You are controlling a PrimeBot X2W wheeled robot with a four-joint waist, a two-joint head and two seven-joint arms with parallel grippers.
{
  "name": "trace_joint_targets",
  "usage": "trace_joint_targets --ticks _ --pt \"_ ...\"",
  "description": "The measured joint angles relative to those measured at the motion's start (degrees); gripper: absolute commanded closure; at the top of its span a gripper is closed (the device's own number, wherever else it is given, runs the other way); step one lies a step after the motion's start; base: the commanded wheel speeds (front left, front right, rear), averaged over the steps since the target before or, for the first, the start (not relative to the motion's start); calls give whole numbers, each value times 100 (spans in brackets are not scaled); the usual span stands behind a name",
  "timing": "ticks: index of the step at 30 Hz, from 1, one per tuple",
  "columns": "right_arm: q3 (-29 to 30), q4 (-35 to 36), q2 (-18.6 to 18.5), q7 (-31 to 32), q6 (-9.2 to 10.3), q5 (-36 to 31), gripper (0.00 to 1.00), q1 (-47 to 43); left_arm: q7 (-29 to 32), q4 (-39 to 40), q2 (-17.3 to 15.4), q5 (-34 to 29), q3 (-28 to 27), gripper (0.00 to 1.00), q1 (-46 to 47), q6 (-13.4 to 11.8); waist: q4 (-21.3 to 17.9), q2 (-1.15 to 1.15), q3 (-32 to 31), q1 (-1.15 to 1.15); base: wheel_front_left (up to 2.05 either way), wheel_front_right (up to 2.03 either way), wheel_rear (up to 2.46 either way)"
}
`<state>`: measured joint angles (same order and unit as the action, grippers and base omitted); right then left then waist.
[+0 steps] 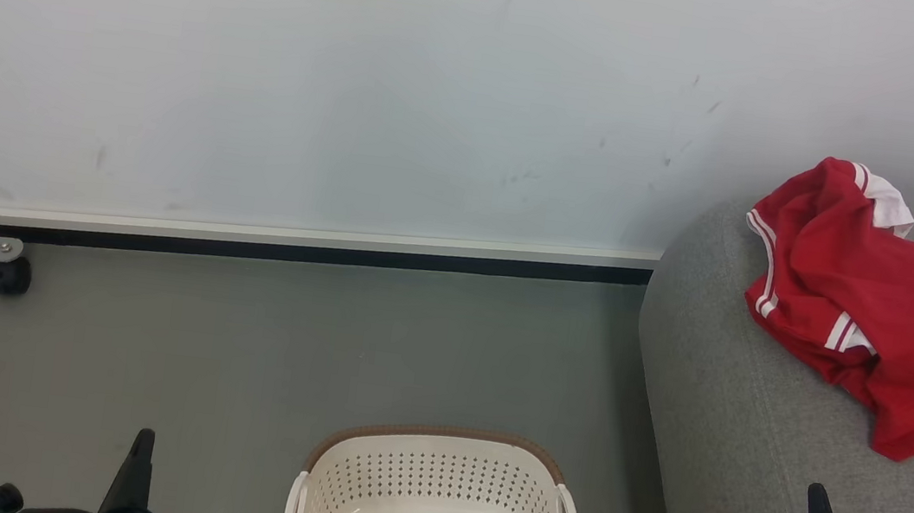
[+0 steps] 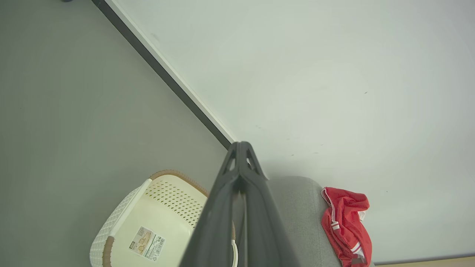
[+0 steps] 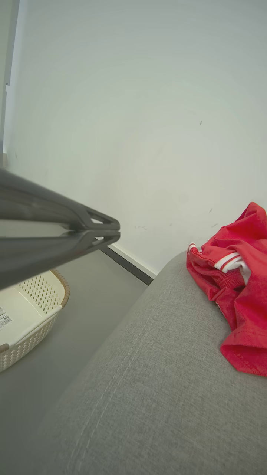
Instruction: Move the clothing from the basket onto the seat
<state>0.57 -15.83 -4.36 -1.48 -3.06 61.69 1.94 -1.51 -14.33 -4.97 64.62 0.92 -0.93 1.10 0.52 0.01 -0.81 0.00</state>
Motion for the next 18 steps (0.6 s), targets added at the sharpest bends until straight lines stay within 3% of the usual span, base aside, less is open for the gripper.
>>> trace_joint_targets --ticks 18 --pt "323 -59 81 367 -155 1355 100 129 365 -126 112 1190 -272 100 223 260 -24 0 42 0 0 0 0"
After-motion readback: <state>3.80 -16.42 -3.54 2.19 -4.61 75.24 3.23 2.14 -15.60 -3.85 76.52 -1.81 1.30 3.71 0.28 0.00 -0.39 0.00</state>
